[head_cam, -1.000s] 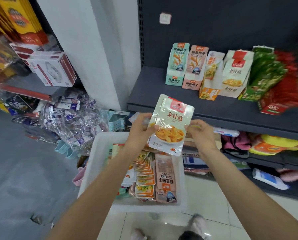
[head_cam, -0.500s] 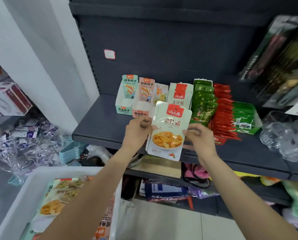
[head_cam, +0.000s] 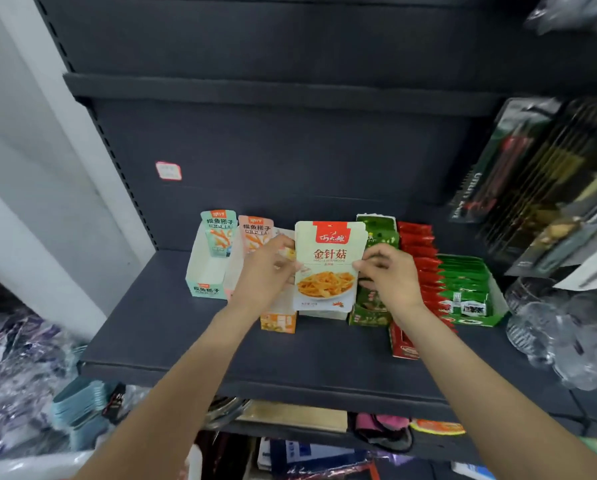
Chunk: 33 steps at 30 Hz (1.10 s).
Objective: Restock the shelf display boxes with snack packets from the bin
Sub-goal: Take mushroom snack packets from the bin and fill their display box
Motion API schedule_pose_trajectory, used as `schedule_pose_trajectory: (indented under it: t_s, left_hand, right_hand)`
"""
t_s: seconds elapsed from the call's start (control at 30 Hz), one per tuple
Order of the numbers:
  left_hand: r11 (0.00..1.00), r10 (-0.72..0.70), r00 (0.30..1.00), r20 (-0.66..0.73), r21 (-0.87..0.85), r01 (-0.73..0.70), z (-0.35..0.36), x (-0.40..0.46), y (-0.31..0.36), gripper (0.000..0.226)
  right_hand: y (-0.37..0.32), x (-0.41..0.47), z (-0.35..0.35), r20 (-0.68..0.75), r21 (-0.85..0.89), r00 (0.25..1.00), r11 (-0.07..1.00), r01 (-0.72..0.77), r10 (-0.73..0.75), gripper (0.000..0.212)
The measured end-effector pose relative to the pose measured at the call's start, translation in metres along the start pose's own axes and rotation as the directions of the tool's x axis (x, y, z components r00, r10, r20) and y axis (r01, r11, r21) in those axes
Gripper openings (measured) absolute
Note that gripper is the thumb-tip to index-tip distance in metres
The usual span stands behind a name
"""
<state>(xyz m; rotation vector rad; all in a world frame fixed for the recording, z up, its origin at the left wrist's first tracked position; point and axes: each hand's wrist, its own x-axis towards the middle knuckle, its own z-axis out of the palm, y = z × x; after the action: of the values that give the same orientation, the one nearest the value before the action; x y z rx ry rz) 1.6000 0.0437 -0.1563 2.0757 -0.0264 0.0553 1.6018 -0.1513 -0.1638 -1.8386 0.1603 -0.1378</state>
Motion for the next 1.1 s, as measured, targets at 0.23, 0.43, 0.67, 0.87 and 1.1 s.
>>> schedule_pose_trajectory:
  t_s: [0.23, 0.43, 0.67, 0.87, 1.1]
  left_hand:
    - [0.997, 0.048, 0.998, -0.027, 0.068, -0.046, 0.010, 0.039, -0.009, 0.006]
    - [0.998, 0.065, 0.997, -0.044, 0.025, -0.064, 0.020, 0.059, -0.028, 0.012]
    - [0.985, 0.043, 0.993, 0.113, 0.164, -0.061, 0.038, 0.063, -0.046, 0.008]
    - [0.960, 0.029, 0.986, 0.164, 0.271, -0.074, 0.043, 0.067, -0.050, 0.017]
    - [0.959, 0.165, 0.985, 0.041, 0.228, -0.170, 0.037, 0.070, -0.037, 0.020]
  right_hand:
    - [0.007, 0.039, -0.002, -0.051, -0.381, 0.962, 0.896, 0.229, -0.267, 0.023]
    - [0.022, 0.054, -0.004, 0.103, -0.606, 0.973, 0.762, 0.227, -0.207, 0.047]
    - [0.030, 0.056, -0.005, 0.176, -0.716, 0.978, 0.666, 0.208, -0.116, 0.052]
    - [0.030, 0.060, -0.008, 0.177, -0.583, 0.962, 0.765, 0.273, -0.209, 0.046]
    - [0.033, 0.065, -0.007, 0.160, -0.574, 0.955, 0.764, 0.295, -0.248, 0.023]
